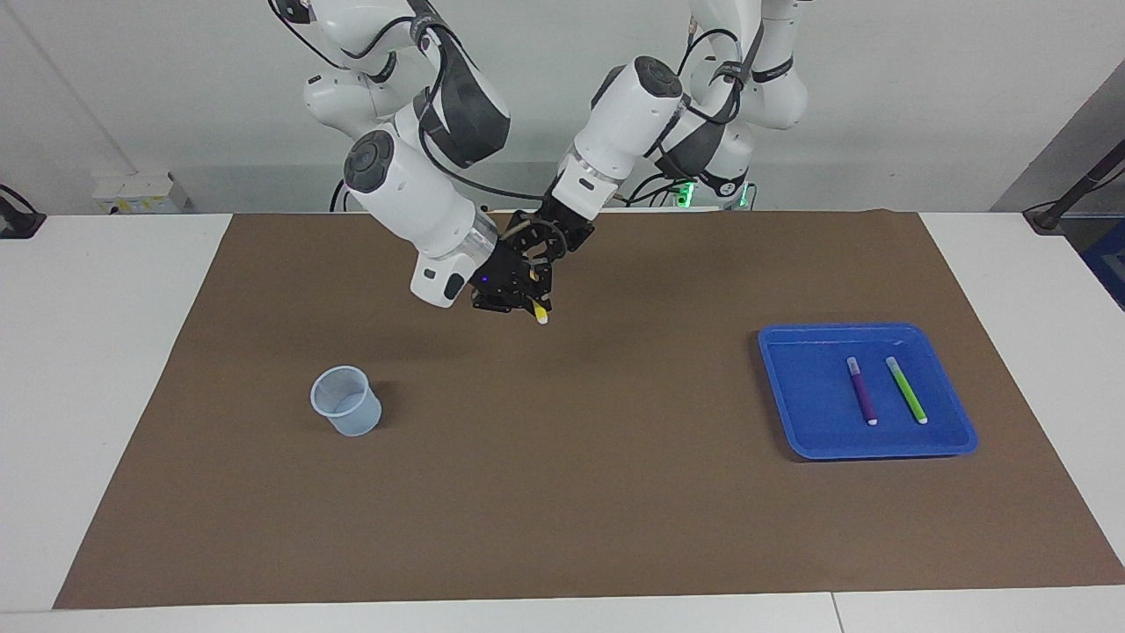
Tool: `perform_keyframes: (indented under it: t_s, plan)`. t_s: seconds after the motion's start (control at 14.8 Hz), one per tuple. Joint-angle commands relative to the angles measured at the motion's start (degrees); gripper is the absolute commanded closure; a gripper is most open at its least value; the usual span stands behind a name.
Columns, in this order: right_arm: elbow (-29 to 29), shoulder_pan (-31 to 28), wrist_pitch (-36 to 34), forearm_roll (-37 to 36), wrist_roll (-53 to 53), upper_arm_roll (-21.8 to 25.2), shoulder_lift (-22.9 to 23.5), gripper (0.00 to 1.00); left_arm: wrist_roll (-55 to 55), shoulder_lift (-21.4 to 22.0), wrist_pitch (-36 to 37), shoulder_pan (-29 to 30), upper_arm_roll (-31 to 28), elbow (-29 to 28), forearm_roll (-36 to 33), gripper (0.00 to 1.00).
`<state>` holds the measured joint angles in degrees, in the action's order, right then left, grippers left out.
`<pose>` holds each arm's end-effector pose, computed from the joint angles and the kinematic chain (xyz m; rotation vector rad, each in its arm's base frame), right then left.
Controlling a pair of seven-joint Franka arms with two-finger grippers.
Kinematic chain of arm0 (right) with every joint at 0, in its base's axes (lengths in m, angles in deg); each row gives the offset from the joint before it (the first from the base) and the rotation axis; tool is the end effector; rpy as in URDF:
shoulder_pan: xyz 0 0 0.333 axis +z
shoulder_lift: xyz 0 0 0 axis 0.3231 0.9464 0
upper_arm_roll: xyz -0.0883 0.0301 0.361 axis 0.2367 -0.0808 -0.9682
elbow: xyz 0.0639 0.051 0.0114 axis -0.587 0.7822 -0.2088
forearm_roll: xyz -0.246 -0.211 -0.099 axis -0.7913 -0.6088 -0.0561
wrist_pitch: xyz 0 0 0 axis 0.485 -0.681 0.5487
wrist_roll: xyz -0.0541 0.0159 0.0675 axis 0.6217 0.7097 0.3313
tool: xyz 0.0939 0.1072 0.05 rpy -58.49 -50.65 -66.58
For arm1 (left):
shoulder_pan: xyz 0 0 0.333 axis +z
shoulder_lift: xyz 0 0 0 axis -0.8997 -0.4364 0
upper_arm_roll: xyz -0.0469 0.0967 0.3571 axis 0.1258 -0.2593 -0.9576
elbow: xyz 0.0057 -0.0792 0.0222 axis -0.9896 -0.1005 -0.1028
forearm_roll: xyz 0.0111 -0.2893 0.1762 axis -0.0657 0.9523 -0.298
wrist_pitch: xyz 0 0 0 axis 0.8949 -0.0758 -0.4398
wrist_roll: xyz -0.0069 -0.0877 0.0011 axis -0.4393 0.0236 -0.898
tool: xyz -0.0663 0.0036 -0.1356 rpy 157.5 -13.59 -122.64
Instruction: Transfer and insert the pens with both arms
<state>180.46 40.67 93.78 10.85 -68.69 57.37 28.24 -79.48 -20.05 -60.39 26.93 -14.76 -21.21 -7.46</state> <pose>0.5496 0.2716 0.5172 -2.6129 -0.1687 0.0426 0.4016 -0.4096 0.5406 2.5947 0.4546 -0.0772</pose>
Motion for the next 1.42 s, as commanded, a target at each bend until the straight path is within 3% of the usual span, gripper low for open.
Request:
perform_keyframes:
  t_s: [0.0,0.34,0.61,0.81,1.01,1.35]
  plan:
    - [2.02,-1.95,0.8,0.58,-6.2,-0.34,-1.53,1.0,1.75,5.22,9.41,2.38,-0.95,-0.82,-1.1,0.0]
    - [13.7,-3.79,20.01,7.33,-26.73,-0.34,-4.26,1.0,14.23,8.48,23.32,9.94,-0.95,-0.82,-6.8,0.0]
    - [13.1,-12.56,21.71,13.49,-52.64,-0.34,-3.73,1.0,23.37,9.01,28.77,17.57,-1.03,-0.56,-14.97,0.0]
    - [13.18,-20.21,21.72,18.31,-74.09,-0.34,-3.64,1.0,27.5,8.92,28.69,22.67,-1.03,-0.38,-20.6,0.0]
    - [13.53,-25.14,21.72,26.48,-94.49,-0.34,-3.82,1.0,38.11,8.66,27.38,29.69,-1.12,-0.56,-21.76,0.0]
    - [17.57,-25.77,22.68,44.4,-106.83,-0.34,-5.14,1.0,51.15,6.3,20.8,38.5,-1.03,-1.17,-28.0,0.0]
